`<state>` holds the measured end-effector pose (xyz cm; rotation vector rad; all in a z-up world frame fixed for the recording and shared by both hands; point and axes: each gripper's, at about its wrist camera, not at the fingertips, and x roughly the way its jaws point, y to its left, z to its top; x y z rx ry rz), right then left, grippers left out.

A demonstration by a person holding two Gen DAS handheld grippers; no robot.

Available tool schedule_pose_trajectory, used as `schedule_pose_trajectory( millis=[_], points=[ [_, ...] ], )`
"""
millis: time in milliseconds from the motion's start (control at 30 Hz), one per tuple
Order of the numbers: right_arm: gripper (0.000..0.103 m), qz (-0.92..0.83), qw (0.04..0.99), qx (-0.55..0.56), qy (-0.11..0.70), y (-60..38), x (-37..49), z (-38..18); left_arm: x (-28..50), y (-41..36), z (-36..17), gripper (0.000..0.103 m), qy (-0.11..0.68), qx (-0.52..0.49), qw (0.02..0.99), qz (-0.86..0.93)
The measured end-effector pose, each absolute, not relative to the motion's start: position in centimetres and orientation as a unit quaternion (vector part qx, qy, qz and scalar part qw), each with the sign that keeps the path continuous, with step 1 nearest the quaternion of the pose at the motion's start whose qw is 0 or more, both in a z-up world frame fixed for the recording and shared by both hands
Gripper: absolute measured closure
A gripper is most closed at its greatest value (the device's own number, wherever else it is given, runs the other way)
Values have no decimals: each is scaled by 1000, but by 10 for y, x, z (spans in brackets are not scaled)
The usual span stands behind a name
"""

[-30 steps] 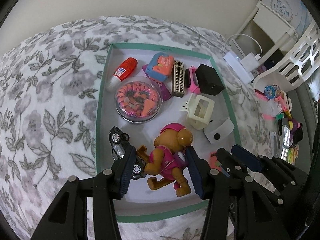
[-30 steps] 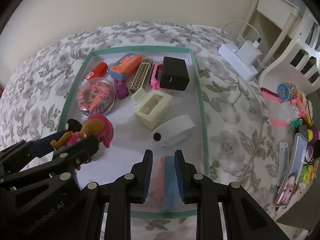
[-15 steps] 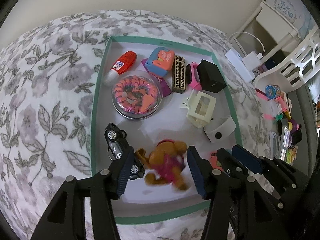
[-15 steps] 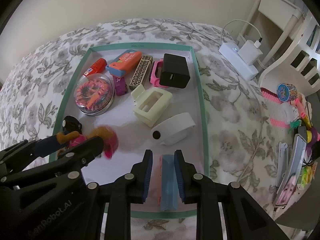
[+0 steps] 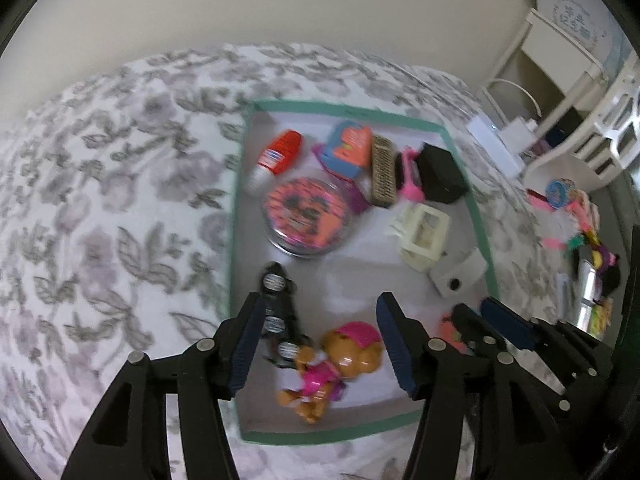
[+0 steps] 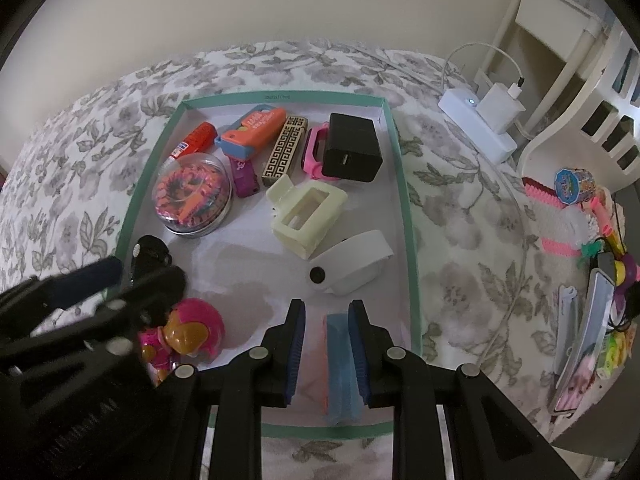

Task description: Organize rigid objects

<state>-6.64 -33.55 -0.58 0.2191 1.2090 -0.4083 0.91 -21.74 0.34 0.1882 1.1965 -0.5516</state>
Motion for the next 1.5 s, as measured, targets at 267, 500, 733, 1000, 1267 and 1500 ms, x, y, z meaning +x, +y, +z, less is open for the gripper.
schedule_pose_trajectory(
  millis=[267, 500, 733, 1000, 1267, 1500],
  points=[
    [75, -188, 805, 110, 551, -336, -66, -5, 24, -199, 2, 37, 552, 96, 805, -197],
    [55, -187, 805, 113, 551, -335, -65, -8, 35, -188, -9, 17, 558, 92, 807, -168],
    [32, -194, 811, 113, 541, -336, -66, -7, 43, -177, -17, 12, 558, 94, 813, -135],
    [8, -190, 813, 119, 537, -335, -65, -9, 51, -163, -22, 11, 564, 88, 815, -102],
    [0, -194, 815, 108, 535, -334, -65, -11, 57, -152, -21, 11, 557, 73, 823, -85],
    [0, -193, 827, 113, 516, -333, -67, -1, 55, -145, -8, 11, 549, 52, 828, -100]
  ],
)
